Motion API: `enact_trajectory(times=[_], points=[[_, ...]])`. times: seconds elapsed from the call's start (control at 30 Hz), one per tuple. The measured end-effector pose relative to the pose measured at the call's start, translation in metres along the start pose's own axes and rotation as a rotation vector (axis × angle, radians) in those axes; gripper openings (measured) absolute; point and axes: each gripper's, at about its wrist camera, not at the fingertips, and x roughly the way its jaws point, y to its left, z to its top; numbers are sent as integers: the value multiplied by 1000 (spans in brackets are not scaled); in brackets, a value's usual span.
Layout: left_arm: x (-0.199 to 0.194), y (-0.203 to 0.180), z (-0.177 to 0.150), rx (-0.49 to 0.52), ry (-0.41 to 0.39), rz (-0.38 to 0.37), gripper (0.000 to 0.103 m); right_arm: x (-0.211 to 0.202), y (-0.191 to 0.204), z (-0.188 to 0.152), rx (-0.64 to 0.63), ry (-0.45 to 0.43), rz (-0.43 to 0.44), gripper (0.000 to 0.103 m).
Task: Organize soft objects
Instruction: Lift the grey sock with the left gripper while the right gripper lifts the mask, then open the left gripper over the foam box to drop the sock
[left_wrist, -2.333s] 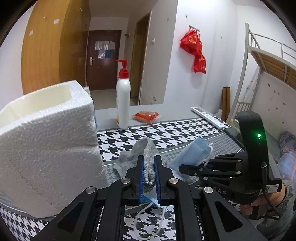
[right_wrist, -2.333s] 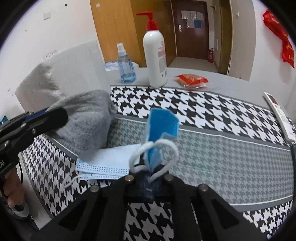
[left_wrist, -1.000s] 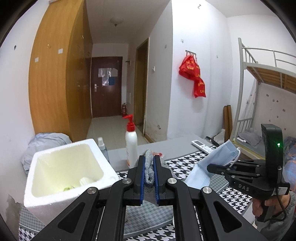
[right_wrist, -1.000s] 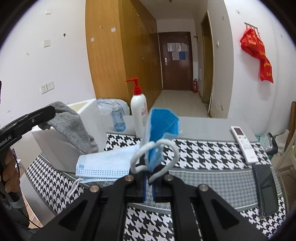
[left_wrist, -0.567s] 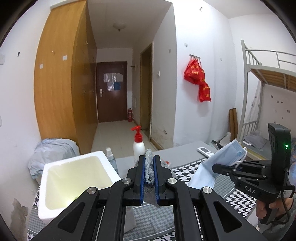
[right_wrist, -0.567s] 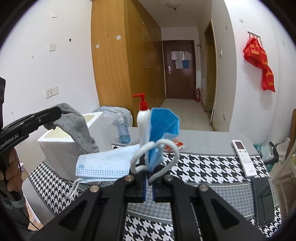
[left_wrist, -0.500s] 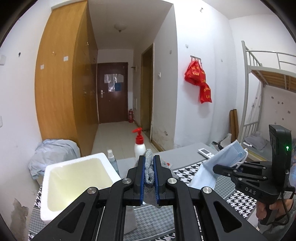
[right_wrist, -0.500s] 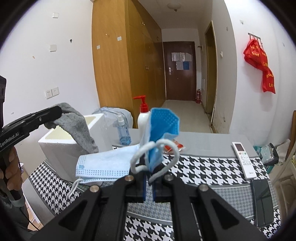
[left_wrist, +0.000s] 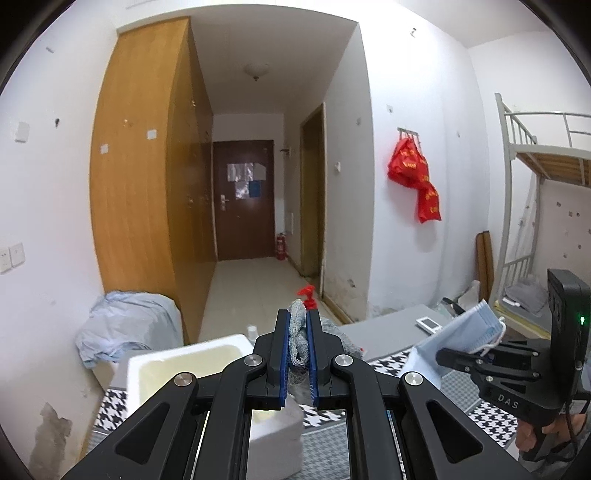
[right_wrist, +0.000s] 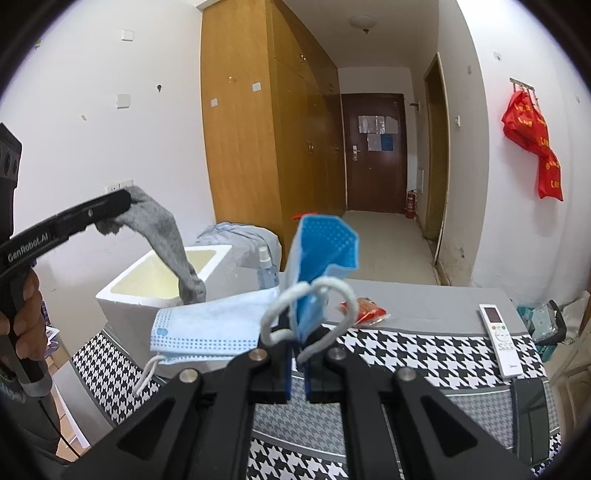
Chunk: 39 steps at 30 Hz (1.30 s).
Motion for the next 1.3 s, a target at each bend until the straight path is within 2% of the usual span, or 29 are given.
enact_trajectory(times=[0.27, 0.4, 0.87, 1.3], points=[[-12, 21, 7, -15, -33, 75, 9, 2, 9, 7, -18, -10, 24, 7], [-13, 32, 8, -24, -23, 114, 9, 5, 18, 11, -32, -13, 50, 7], [8, 64, -1, -68, 91, 215, 9, 23, 46, 23, -84, -3, 120, 7], [50, 82, -12, -55, 257, 217, 9, 38, 51, 22, -89, 16, 119, 7]])
